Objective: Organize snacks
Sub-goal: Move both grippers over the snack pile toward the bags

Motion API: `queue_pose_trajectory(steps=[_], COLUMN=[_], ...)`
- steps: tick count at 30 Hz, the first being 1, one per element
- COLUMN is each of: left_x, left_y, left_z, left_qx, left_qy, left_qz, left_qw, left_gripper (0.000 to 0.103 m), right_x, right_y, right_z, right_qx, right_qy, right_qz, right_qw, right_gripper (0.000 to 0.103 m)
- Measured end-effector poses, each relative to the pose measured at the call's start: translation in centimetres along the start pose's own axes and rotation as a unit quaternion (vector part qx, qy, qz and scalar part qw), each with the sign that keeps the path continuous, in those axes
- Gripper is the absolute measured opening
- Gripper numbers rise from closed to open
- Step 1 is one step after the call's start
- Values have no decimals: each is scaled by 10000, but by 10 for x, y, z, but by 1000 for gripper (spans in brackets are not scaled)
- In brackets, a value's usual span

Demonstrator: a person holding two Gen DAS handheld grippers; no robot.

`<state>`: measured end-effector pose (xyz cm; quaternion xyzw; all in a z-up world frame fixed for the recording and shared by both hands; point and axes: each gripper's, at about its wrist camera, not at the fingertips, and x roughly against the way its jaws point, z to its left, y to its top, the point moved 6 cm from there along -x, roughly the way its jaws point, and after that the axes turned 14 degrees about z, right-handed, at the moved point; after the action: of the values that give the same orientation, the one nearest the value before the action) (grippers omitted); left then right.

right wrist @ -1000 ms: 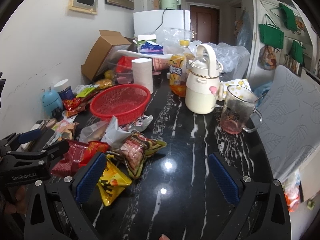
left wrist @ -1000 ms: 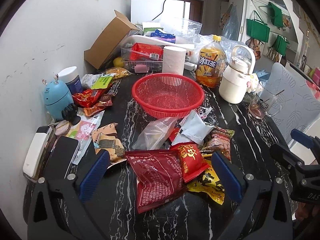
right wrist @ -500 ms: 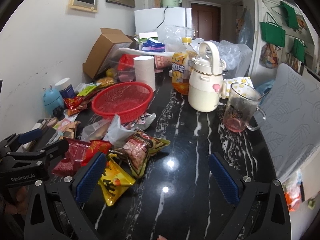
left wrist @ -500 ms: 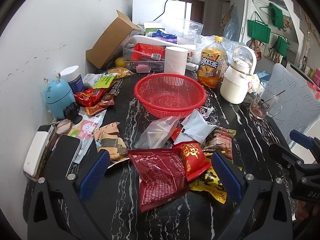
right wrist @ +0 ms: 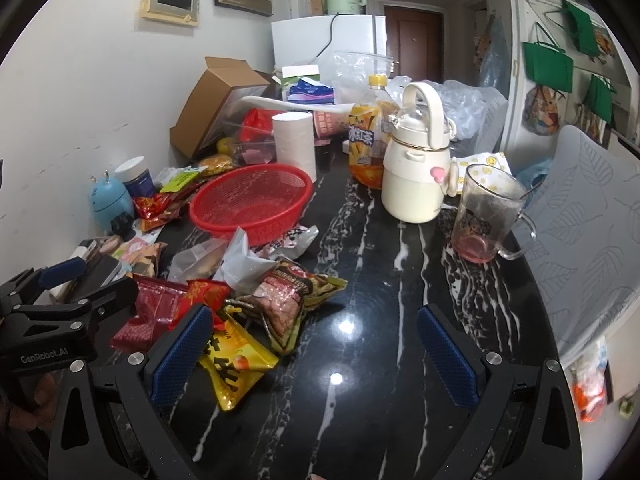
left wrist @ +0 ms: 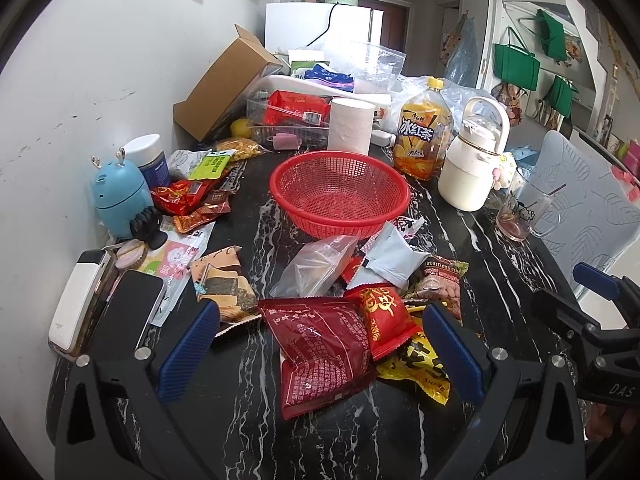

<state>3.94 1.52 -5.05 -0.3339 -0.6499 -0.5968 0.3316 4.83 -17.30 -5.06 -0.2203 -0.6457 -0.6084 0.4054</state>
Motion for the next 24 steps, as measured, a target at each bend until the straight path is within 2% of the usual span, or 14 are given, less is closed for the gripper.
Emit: queue_pose_trajectory(steps=[6,15,24], left_x=[5,24,25], left_y=[2,8,2], left_z=[1,2,0], left_qx=[-2,13,-43], left_qy=[8,43,17], left_qz=[-7,-220,-225], left_qw=[10000,9997,9997], left_gripper=[103,103,103], right_x=[4,15,21], right_y=[0,5,2], right_z=[3,8,9], right_qx=[47,123,116], right_qy=[81,186,182], right_qz=[-63,-186,-281], right_qw=[9999,9996,9994], right_gripper=[103,103,103])
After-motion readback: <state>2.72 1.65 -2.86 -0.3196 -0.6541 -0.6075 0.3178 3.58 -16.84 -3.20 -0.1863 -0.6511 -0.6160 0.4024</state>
